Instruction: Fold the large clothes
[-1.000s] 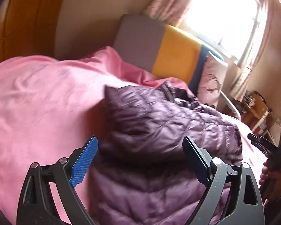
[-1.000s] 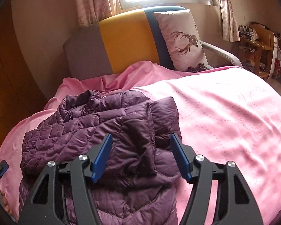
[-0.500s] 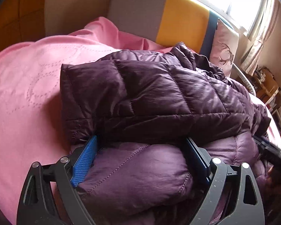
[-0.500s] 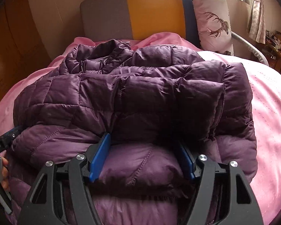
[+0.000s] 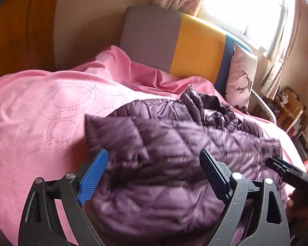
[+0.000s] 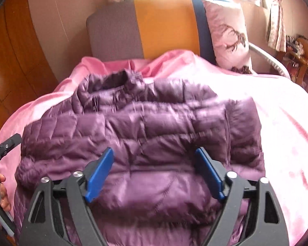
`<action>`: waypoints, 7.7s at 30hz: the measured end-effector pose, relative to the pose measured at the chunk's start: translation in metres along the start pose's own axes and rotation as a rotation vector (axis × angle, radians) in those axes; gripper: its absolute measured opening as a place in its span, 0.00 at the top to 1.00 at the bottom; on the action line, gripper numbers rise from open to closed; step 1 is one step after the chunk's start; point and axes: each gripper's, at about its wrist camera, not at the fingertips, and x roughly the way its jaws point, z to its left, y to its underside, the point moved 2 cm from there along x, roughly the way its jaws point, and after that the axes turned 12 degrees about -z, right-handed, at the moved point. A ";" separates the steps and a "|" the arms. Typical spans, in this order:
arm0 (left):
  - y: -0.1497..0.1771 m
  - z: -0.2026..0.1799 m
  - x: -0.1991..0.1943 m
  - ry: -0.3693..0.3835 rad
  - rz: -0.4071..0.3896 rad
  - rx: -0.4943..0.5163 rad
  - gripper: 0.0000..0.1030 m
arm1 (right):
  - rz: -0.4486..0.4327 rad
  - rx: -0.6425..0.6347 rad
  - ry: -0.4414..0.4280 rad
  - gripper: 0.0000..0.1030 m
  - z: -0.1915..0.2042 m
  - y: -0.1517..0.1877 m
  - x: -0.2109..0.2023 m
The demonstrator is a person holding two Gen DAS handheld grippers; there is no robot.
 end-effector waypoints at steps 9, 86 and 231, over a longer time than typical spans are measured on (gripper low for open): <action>0.018 0.008 0.070 -0.034 0.152 0.002 0.12 | 0.063 -0.103 0.044 0.15 -0.002 0.005 0.049; 0.217 0.040 -0.228 0.215 0.416 -0.068 0.53 | 0.383 0.030 -0.258 0.66 -0.069 0.213 -0.246; 0.007 0.020 -0.181 0.228 -0.061 0.057 0.98 | -0.188 -0.016 -0.033 0.97 -0.053 -0.005 -0.234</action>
